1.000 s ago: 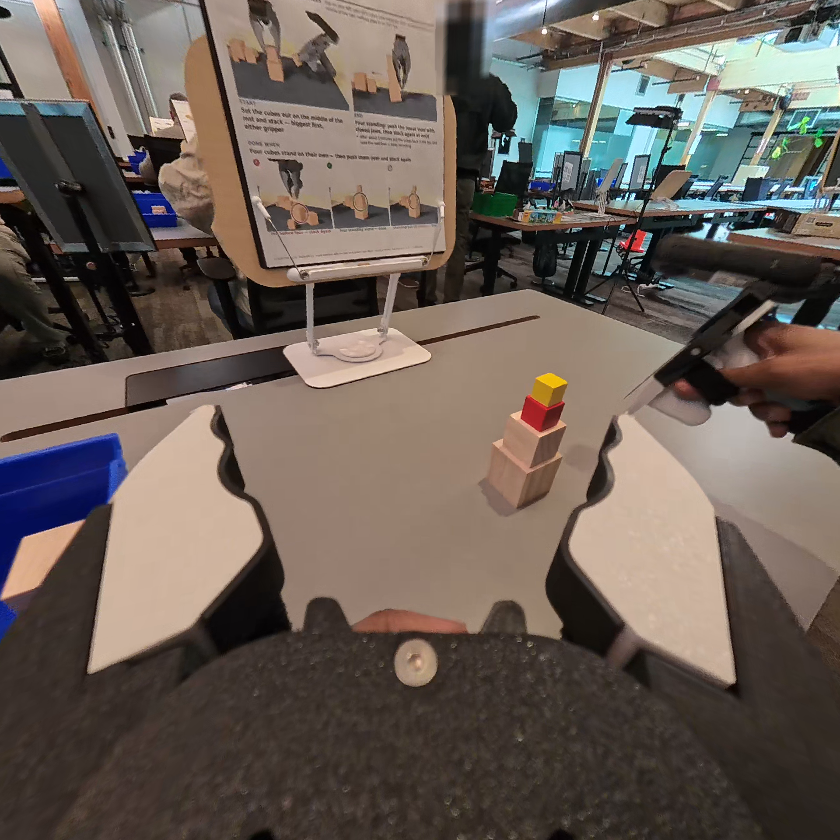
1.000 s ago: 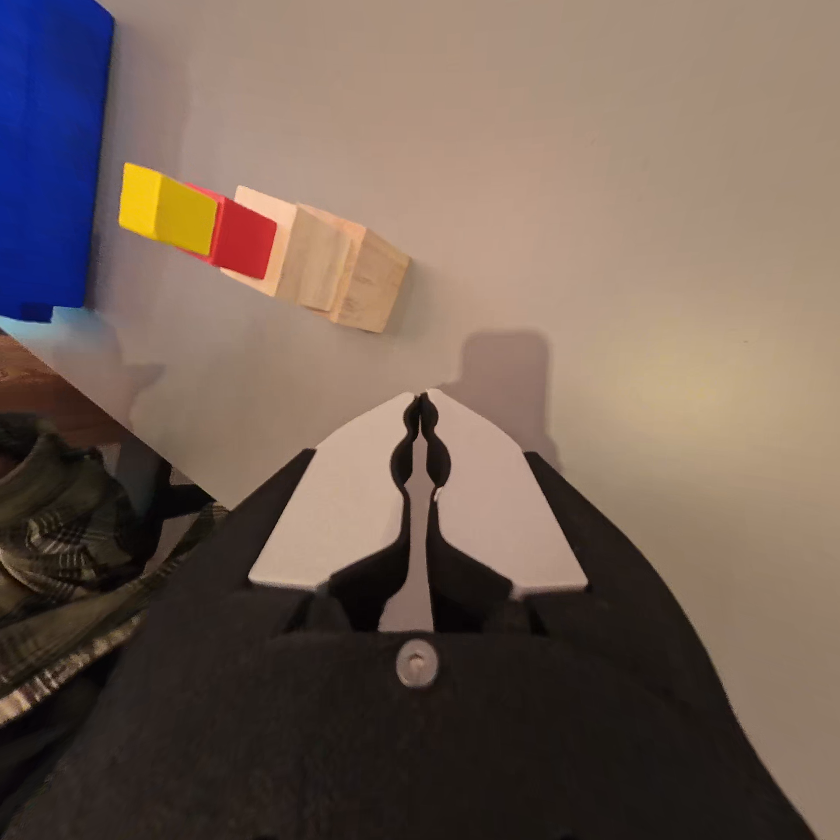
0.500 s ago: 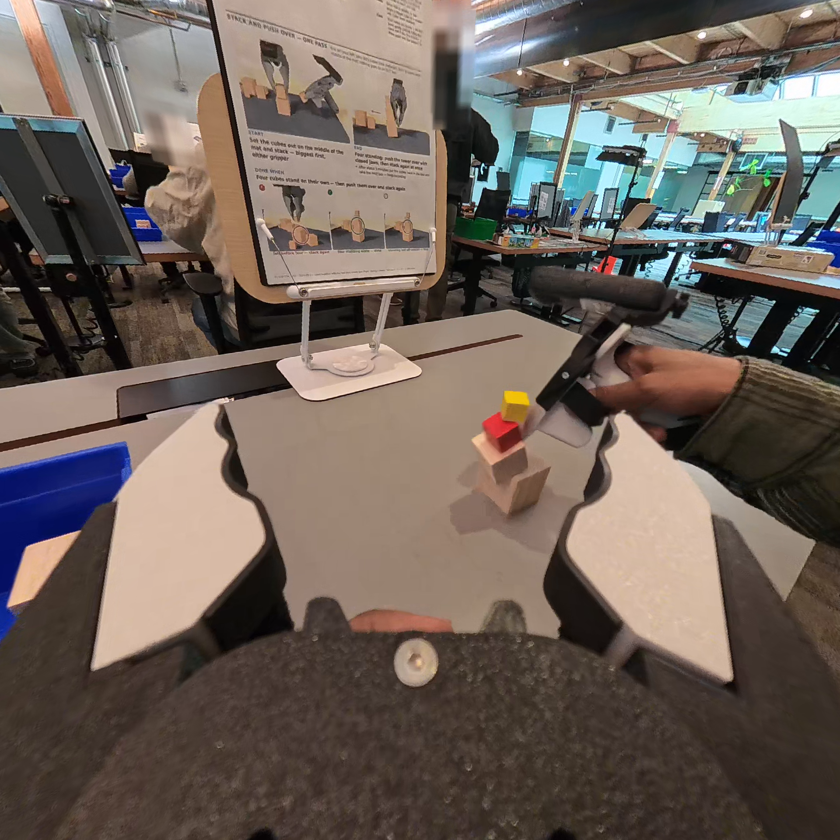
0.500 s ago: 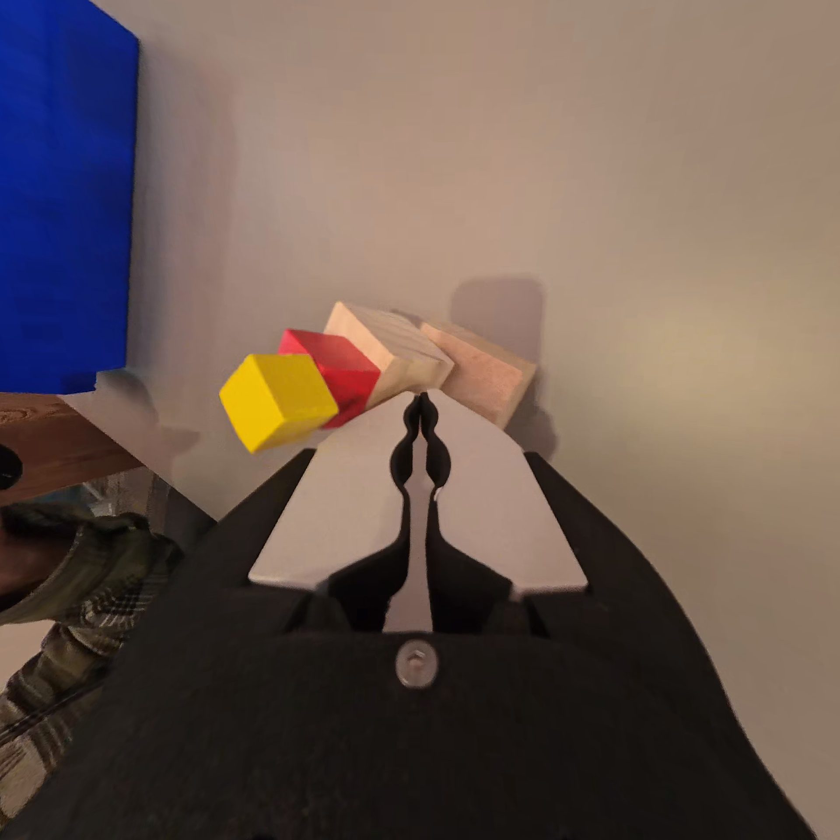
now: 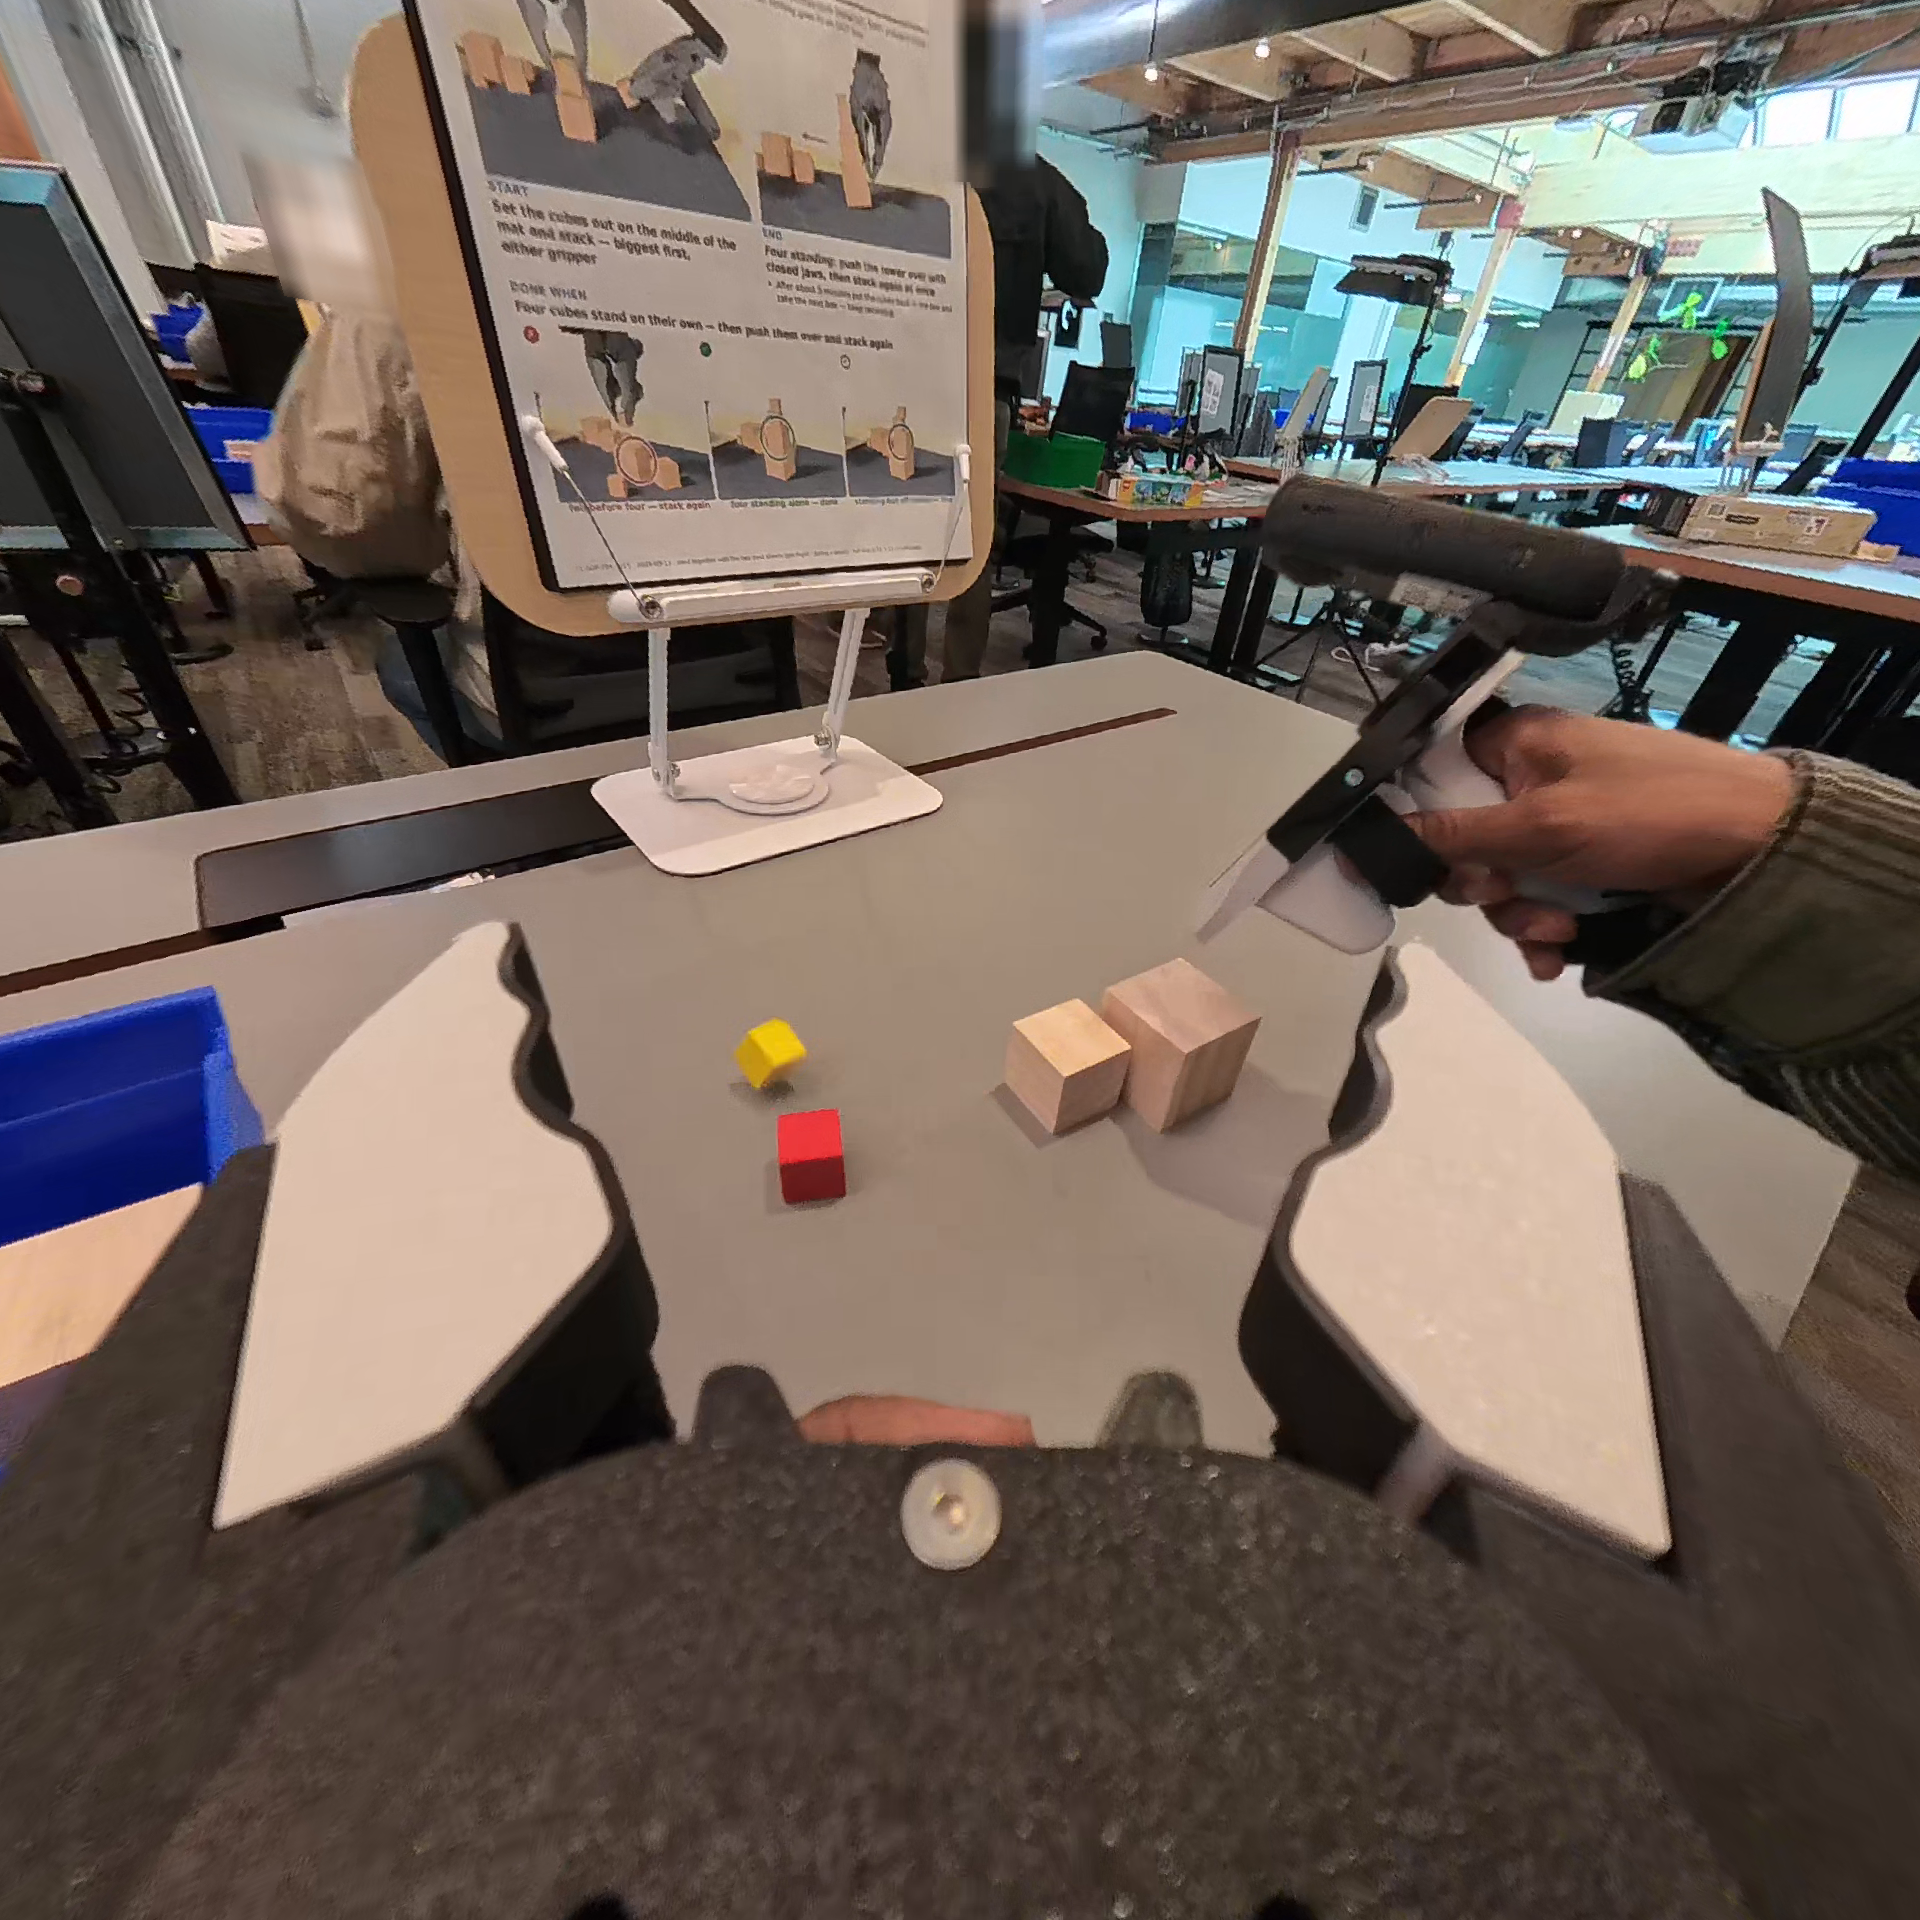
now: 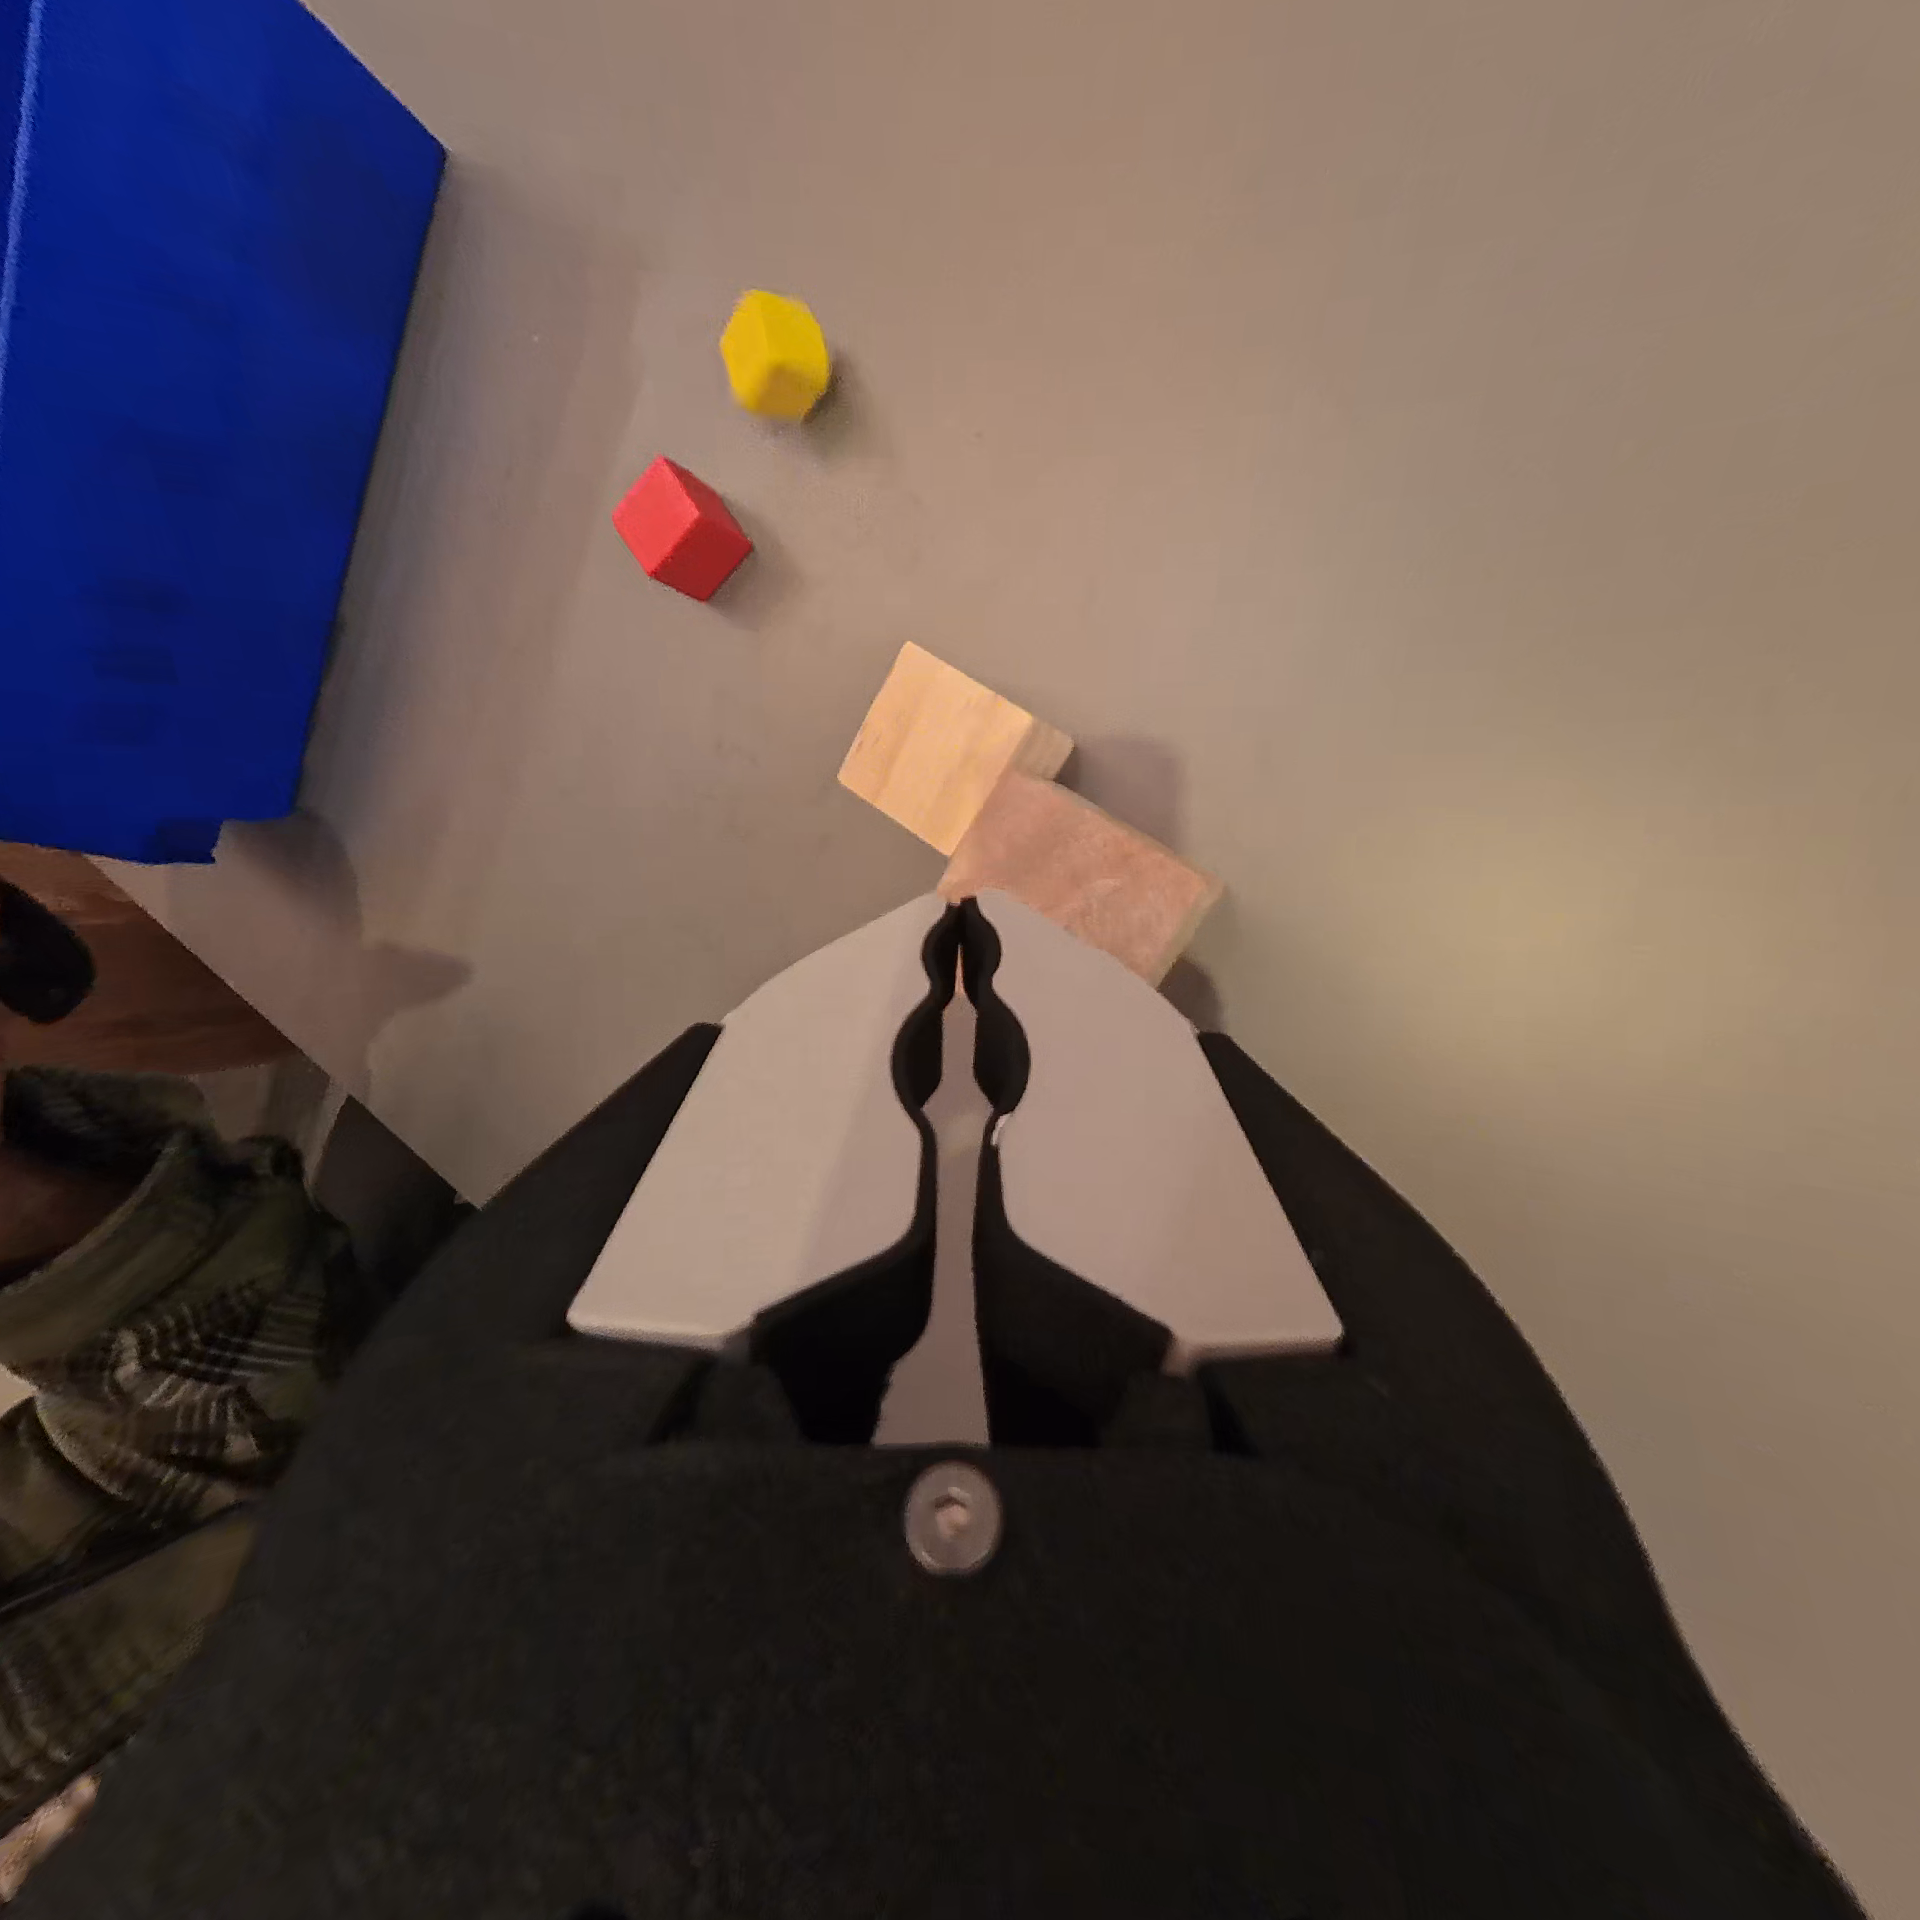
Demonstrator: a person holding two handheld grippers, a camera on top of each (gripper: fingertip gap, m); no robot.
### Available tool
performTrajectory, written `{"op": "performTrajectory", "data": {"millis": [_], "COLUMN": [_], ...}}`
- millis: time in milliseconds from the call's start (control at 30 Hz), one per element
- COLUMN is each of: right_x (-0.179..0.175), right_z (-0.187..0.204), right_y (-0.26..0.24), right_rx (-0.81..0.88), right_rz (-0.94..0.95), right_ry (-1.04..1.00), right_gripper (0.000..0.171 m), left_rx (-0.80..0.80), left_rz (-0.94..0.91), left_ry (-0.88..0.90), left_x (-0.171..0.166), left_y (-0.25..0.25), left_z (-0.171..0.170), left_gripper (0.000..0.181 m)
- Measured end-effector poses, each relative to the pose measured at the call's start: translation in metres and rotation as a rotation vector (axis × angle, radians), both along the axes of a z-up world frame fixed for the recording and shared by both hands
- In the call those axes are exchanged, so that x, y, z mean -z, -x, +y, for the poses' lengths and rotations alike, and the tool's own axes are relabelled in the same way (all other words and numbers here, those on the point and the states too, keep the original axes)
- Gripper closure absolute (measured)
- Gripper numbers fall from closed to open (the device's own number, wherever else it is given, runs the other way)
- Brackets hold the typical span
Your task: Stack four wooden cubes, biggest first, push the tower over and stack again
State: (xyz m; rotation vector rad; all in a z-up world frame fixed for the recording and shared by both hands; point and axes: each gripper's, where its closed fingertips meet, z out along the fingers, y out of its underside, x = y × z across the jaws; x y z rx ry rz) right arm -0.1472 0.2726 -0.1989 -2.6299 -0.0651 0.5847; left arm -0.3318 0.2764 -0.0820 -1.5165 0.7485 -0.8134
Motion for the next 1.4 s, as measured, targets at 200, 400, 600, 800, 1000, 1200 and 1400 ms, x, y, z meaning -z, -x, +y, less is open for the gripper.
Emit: {"op": "performTrajectory", "data": {"millis": [200, 400, 600, 800, 1000, 1200, 1400], "right_x": [-0.005, -0.014, -0.023, -0.023, -0.019, -0.028, -0.033], "right_z": [-0.014, -0.029, -0.046, -0.058, -0.066, -0.074, -0.087], "right_y": [-0.009, -0.016, -0.025, -0.034, -0.045, -0.059, -0.066], "right_rx": [-0.016, -0.033, -0.054, -0.078, -0.136, -0.300, -0.390], "right_rz": [0.002, 0.015, 0.015, 0.006, -0.018, -0.183, -0.151], "right_ry": [-0.047, -0.104, -0.191, -0.232, -0.315, -0.644, -0.796], "right_gripper": [0.171, 0.171, 0.171, 0.167, 0.143, 0.071, 0.040], "left_rx": [0.028, 0.026, 0.023, 0.023, 0.051, 0.161, 0.373], "left_rz": [0.026, 0.018, 0.006, 0.034, 0.090, 0.253, 0.398], "left_ry": [0.000, -0.020, -0.025, -0.028, -0.035, -0.066, -0.025], "left_x": [0.004, -0.001, -0.002, 0.004, 0.017, 0.048, 0.081], "left_y": [-0.005, -0.003, 0.003, 0.000, -0.010, -0.038, -0.082], "left_z": [-0.003, -0.005, -0.003, 0.000, 0.000, -0.008, -0.014], "left_gripper": [0.042, 0.044, 0.046, 0.046, 0.046, 0.054, 0.066]}}
